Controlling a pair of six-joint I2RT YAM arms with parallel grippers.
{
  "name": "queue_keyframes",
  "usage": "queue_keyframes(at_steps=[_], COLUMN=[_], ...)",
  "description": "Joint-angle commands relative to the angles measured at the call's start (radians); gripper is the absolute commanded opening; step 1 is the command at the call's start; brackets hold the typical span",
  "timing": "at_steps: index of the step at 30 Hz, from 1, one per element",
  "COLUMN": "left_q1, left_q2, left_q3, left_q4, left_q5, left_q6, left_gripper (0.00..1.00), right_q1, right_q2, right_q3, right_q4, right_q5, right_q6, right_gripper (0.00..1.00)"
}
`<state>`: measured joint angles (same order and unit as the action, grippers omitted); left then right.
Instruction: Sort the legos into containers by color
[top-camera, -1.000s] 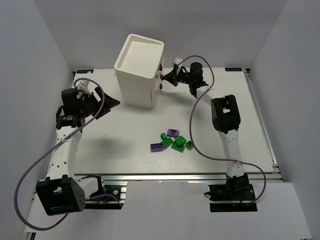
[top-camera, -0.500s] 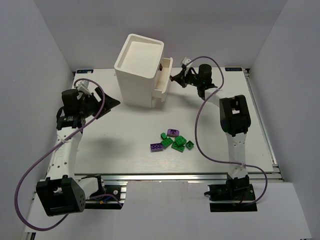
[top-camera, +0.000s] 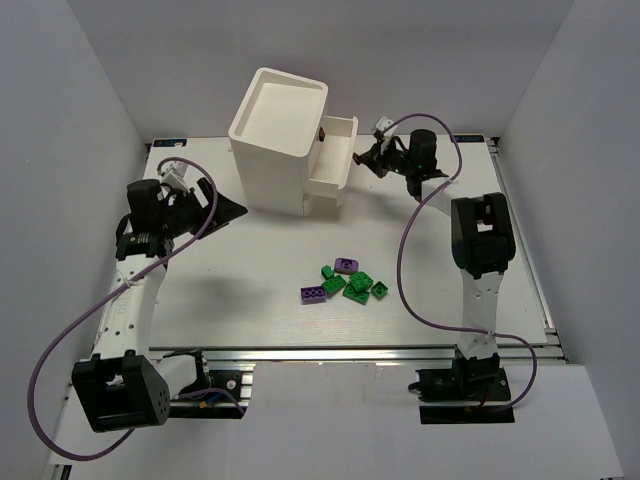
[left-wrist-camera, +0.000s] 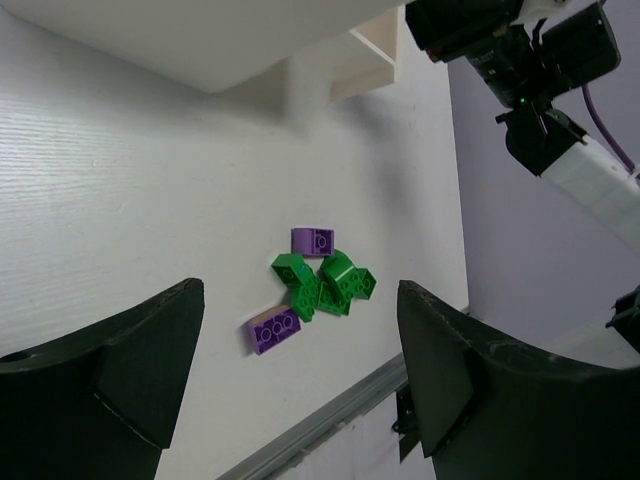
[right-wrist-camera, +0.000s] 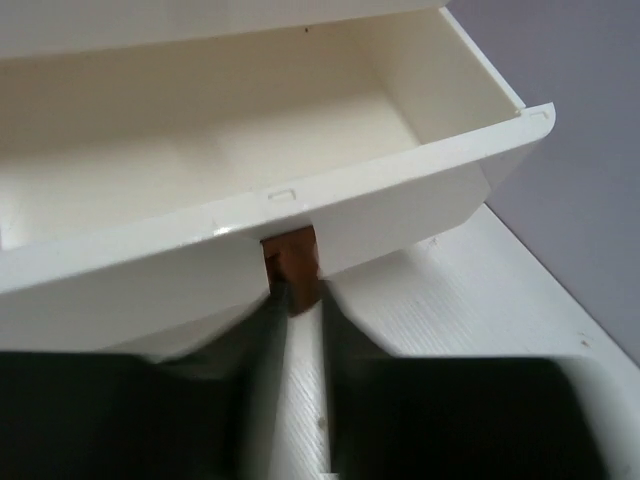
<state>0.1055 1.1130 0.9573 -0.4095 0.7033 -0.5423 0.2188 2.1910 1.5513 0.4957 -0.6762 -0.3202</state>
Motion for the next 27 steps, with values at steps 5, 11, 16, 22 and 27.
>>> queue_keyframes(at_steps=[5, 11, 16, 22, 27], left_q1=[-0.081, -0.191, -0.288, -0.406, -0.463], left_q2=[0.008, 0.019, 0.060, 0.130, 0.131], left_q3=[-0.015, -0.031, -0.054, -0.037, -0.034], left_q4=[-0.020, -0.074, -0.109, -0.141, -0.157], left_q5=[0.058, -0.007, -0.085, -0.175, -0.225], left_q6=[0.054, 0.088, 0.142, 0.205, 0.222], left_gripper=[0.85, 0.76, 0.49, 0.39, 0.58], right_q1=[-0.038, -0.070, -0.047, 0.033, 0.091], right_q2=[-0.131, -0.408, -0.597, -0.427, -0.421], right_q3=[-0.030, -0.315, -0.527, -0.329, -0.405], right_q4=[-0.144, -0.278, -0.441, -0.918, -0.856], right_q5=[-0.008, -0.150, -0.278, -0.291, -0.152], right_q6=[-0.046, -0.248, -0.402, -0.654, -0.678], right_gripper=[0.89, 0.89, 0.87, 0.11, 0.52])
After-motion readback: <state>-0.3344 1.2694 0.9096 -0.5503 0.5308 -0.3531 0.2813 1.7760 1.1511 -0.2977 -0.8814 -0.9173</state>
